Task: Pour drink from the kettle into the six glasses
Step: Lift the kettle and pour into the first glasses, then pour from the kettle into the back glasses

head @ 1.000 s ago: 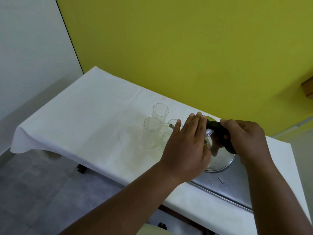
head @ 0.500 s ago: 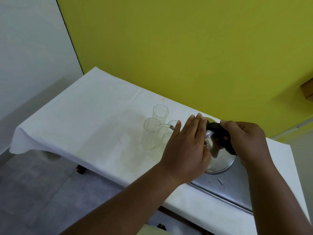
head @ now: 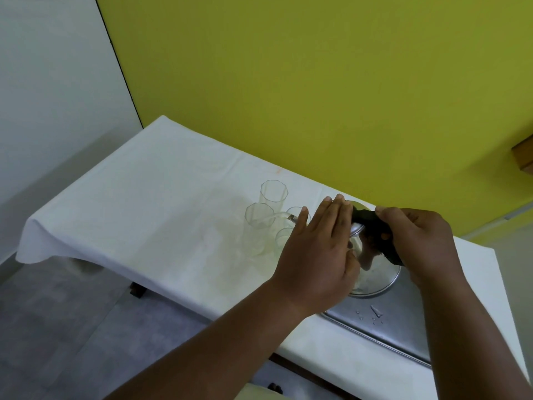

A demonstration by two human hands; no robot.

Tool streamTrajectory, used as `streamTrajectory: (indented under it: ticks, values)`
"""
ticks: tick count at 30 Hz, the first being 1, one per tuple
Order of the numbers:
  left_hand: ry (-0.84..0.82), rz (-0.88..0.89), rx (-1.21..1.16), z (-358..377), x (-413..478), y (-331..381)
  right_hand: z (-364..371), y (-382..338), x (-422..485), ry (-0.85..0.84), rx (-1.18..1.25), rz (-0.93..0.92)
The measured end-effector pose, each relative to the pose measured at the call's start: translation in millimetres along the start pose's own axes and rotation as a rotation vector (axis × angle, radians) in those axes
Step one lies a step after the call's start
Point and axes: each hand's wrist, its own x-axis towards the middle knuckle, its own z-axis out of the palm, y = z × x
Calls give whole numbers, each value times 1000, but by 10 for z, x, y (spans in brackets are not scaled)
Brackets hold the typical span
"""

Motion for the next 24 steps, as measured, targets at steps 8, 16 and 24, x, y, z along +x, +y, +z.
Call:
streamTrajectory:
  ticks: [8,16,24]
  values:
    - [-20,-5,21,-7,3,-1,40,56,8,13,77,30]
    - [-44,13,55,11,33,10,171,165,-81,25,420,211]
    - [68,57,42,-32,165,14,272,88,-107,94,610,252]
